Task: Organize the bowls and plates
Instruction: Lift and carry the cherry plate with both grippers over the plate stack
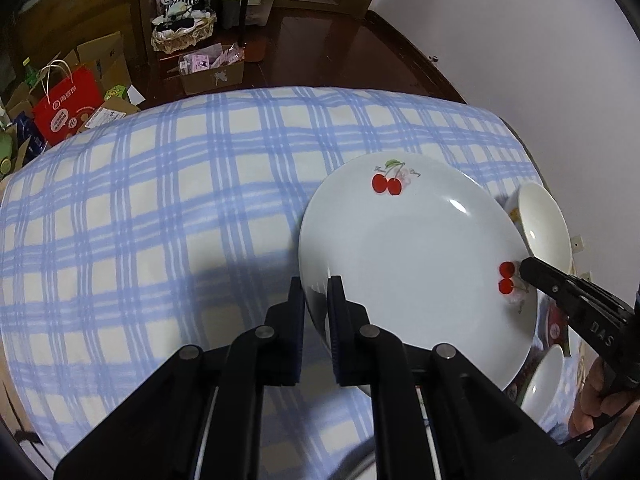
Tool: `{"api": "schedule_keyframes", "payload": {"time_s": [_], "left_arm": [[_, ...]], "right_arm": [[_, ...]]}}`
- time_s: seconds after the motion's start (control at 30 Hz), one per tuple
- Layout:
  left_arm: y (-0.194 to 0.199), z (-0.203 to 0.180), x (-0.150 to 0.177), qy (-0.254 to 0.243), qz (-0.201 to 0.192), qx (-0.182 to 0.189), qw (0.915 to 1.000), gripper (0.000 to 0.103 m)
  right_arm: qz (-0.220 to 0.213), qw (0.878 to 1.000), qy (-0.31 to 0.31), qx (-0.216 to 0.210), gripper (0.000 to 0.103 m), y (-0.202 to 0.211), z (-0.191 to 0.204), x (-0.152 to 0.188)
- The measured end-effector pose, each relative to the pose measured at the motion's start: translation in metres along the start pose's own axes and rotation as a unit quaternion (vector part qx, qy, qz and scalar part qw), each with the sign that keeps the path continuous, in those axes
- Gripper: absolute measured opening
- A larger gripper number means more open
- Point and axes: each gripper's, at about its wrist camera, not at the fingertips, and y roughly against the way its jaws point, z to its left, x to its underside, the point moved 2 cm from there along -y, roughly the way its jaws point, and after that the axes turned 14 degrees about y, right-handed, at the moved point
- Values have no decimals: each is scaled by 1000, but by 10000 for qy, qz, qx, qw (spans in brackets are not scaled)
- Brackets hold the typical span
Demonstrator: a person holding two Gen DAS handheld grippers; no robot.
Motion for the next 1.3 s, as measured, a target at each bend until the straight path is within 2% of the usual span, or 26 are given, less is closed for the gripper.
{"api": "schedule_keyframes", "payload": {"time_s": [0.17, 0.33, 0.67, 0.93, 1.3], "left_arm": [[26, -8, 24, -233, -67, 15, 9997, 11], [52, -11, 51, -273, -313, 9, 9991, 11], [88, -7, 96, -382, -521, 82, 9979, 11], [99, -6, 131, -437, -462, 45, 9980, 11], [94, 1, 171, -531, -271, -114, 9982, 12]], "right_arm": [[-46, 10000, 6, 9, 8, 26, 4, 22], [-206, 9998, -67, -7, 8, 53, 10, 44], [-436, 9990, -3, 61, 8, 90, 27, 91], [-462, 9989, -71, 6, 8, 107, 31, 127], [-342, 9994, 36, 32, 8, 107, 41, 163]]}}
